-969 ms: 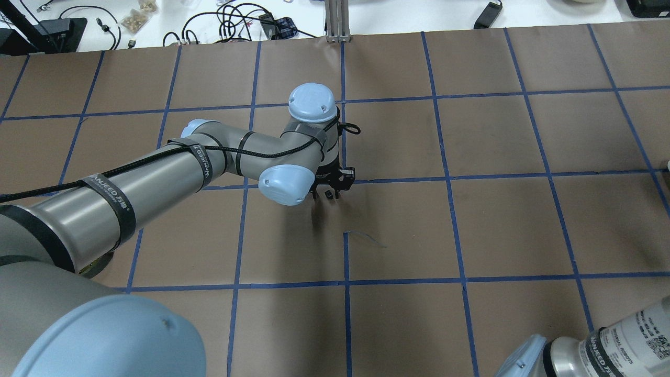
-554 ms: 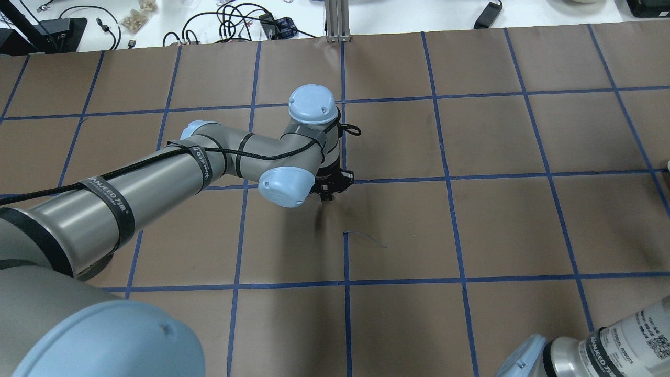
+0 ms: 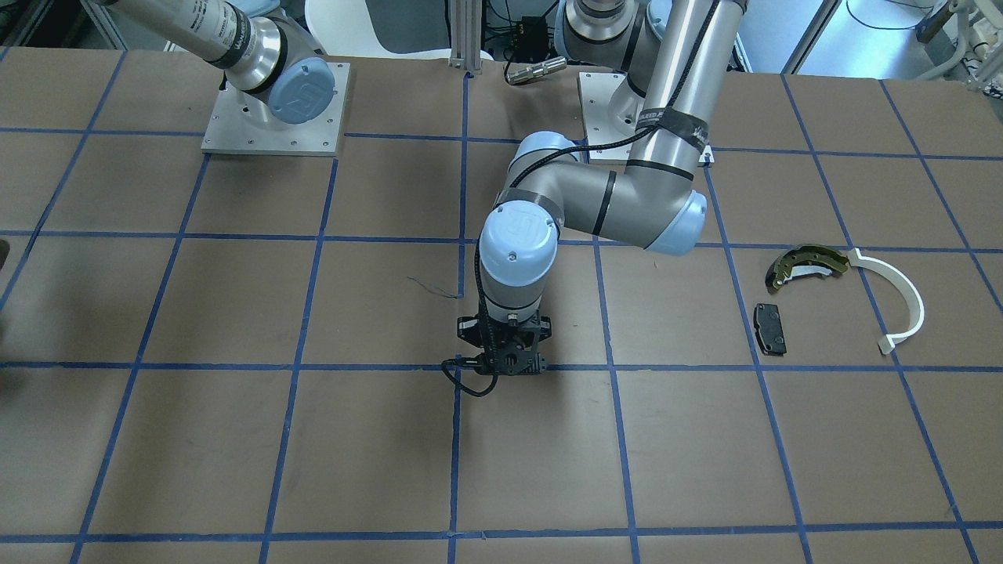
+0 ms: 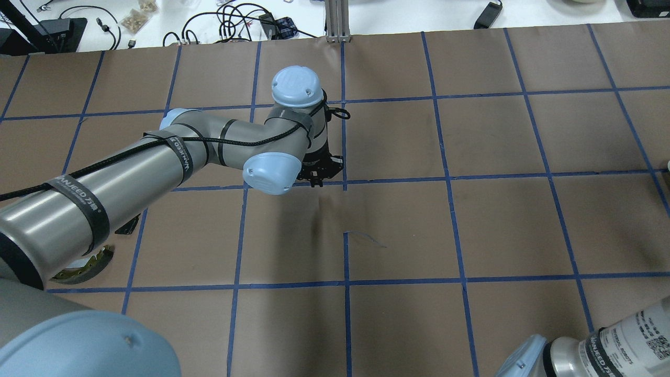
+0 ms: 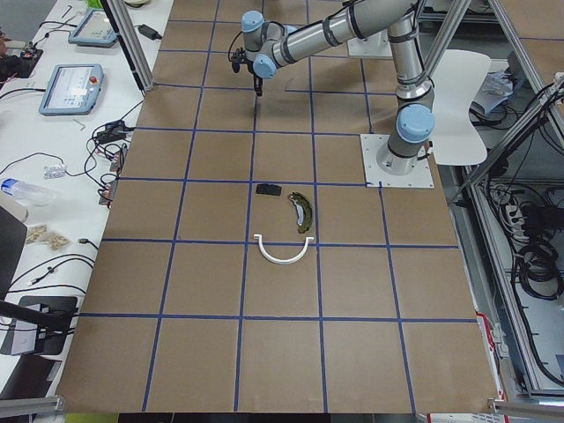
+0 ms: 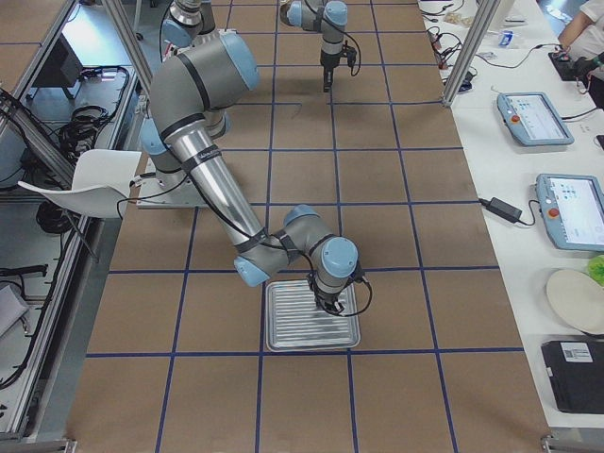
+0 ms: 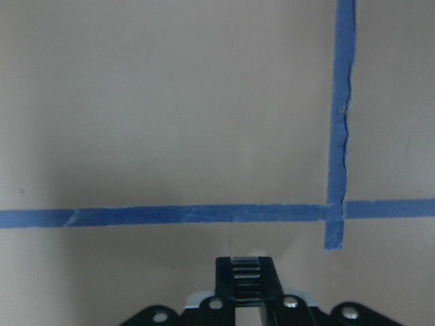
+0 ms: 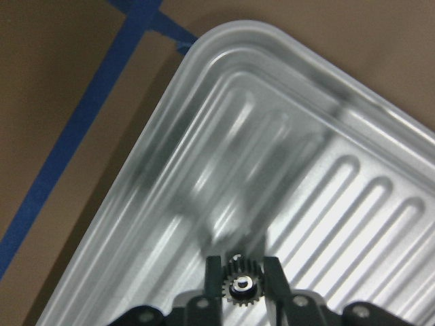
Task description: Place bearing gear from tray to pile
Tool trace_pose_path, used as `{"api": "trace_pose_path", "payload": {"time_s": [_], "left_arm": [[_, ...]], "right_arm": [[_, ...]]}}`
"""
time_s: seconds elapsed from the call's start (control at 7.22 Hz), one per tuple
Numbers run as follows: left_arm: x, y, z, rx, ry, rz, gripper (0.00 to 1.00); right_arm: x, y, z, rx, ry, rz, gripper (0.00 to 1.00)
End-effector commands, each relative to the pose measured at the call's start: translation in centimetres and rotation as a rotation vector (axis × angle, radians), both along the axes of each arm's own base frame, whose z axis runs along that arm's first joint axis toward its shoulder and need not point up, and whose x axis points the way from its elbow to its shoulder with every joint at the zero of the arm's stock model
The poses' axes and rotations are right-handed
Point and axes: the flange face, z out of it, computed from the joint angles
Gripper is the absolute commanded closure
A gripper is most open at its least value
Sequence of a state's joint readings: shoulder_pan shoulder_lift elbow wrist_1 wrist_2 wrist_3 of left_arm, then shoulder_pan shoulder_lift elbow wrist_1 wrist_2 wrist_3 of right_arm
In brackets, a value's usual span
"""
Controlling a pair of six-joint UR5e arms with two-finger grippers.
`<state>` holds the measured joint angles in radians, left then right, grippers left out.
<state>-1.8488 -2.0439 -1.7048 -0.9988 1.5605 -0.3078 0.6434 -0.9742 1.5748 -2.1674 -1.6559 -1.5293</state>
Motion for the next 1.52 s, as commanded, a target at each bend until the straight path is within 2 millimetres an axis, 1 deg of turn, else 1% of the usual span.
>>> {"api": "trace_pose_path", "payload": {"time_s": [0.0,0.14,0.28,0.42,0.55,0.69,0.83,0.97,1.11,1.25,1.38], "left_arm": [[8.6,-2.5,3.9,0.025,-0.022,0.019,1.00],[14.1,-3.2,5.3,0.048,-0.040,0.038,1.00],[18.1,-3.3,6.4,0.048,-0.039,0.041,1.00],[22.2,-3.2,7.2,0.056,-0.061,0.024,1.00],[25.9,-2.8,7.9,0.057,-0.086,-0.009,1.00],[30.0,-1.8,7.7,0.075,-0.084,-0.027,1.00],[34.4,-0.3,7.0,0.100,-0.067,-0.037,1.00],[37.8,1.7,5.7,0.125,-0.047,-0.057,1.00],[41.8,3.0,5.2,0.127,-0.033,-0.059,1.00],[46.0,4.2,4.9,0.131,-0.011,-0.104,1.00],[48.4,5.0,4.4,0.139,0.005,-0.138,1.00]], "right_arm": [[1.4,0.3,5.6,-0.012,0.053,-0.057,0.88],[4.9,-0.4,9.6,-0.013,0.038,-0.120,0.88],[10.2,-2.2,13.4,-0.023,0.048,-0.113,0.87],[16.4,-3.5,15.1,-0.006,0.030,-0.147,0.87],[23.2,-4.2,15.4,0.003,0.022,-0.170,0.87],[30.6,-4.5,14.7,0.012,0.023,-0.218,0.87],[37.9,-4.2,12.2,0.038,0.016,-0.311,0.87],[44.6,-4.1,11.1,0.022,0.035,-0.391,0.87],[50.9,-4.2,10.9,-0.003,0.048,-0.439,0.87],[57.7,-3.4,10.3,0.003,0.000,-0.508,0.87],[63.5,-2.1,10.0,0.009,-0.029,-0.633,0.87]]}}
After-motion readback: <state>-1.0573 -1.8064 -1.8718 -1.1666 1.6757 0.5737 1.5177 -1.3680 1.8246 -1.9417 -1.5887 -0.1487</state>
